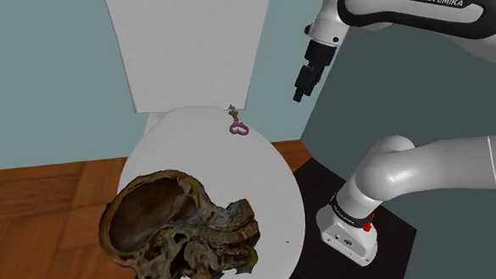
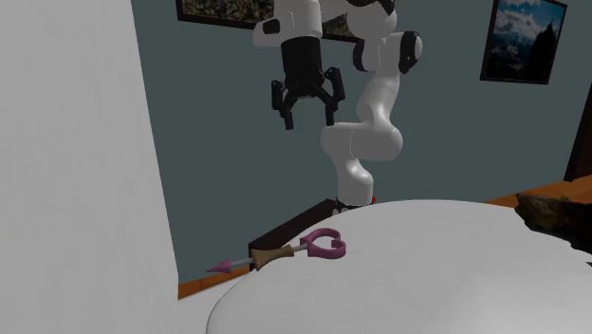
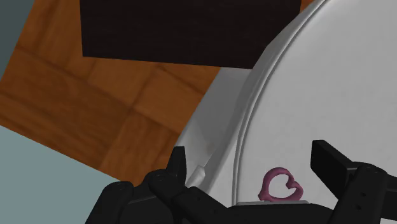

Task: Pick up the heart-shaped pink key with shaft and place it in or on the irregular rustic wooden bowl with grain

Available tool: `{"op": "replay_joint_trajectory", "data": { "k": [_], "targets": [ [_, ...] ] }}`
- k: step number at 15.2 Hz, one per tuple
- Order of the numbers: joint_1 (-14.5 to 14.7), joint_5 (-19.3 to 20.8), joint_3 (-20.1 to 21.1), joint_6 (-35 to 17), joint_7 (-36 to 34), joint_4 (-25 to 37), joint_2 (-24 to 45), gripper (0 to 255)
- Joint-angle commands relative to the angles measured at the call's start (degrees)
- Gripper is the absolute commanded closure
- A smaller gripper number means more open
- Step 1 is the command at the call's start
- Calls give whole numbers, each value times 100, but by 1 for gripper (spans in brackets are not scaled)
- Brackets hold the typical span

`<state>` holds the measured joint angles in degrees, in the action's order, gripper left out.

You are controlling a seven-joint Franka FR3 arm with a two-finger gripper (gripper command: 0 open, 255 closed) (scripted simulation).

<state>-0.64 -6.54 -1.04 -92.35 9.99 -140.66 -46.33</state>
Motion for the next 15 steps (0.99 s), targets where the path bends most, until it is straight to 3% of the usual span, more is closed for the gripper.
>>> {"op": "replay_joint_trajectory", "data": {
  "k": [1,8,15],
  "targets": [
    [0,0,0,0,0,0,0,0],
    [111,-36,372,-1216,-187,295,1400,0],
    [154,124,700,-2154,-458,977,2924,0]
  ]
}}
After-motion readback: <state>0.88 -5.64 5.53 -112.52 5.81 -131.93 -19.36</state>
